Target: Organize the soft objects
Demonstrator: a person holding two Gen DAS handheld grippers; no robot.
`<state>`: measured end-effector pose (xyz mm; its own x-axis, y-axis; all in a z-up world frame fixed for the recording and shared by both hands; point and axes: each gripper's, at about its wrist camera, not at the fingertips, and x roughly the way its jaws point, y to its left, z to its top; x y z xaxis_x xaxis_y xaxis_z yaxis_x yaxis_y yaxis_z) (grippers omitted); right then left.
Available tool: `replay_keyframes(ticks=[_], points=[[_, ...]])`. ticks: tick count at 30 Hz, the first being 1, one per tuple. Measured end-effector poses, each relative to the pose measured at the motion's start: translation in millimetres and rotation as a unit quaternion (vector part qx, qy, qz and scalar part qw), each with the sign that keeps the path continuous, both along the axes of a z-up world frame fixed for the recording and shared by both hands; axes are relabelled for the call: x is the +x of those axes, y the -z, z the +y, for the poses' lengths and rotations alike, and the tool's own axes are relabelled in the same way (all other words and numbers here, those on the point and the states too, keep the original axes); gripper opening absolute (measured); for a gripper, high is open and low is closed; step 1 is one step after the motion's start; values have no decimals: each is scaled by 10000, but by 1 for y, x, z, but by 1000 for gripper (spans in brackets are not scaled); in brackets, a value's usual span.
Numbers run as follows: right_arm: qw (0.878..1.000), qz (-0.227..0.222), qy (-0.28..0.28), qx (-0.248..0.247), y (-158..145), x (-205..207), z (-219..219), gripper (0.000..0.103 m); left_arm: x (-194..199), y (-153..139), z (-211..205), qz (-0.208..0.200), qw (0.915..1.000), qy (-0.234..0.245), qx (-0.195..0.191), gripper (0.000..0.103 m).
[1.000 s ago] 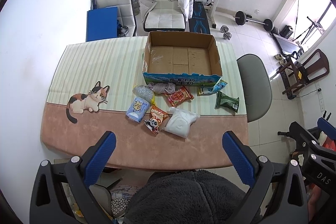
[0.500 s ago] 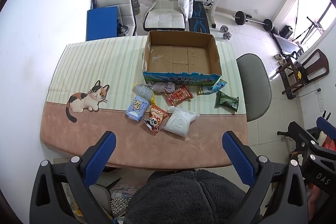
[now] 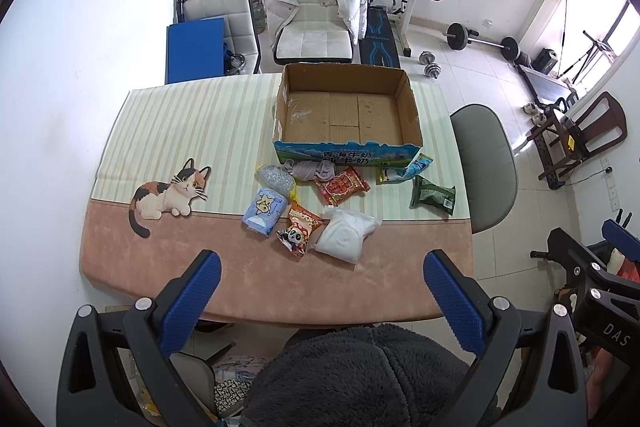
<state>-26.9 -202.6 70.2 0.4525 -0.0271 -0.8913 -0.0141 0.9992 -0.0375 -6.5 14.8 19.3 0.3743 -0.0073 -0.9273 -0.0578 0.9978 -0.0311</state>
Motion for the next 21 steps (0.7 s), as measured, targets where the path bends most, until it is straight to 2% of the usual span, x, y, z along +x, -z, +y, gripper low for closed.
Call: replay_keyframes(ticks=[21], points=[[9999,-61,-27,75,-3,0,-1,103,-6,-3,7,-64,10000,-37,-4,103]])
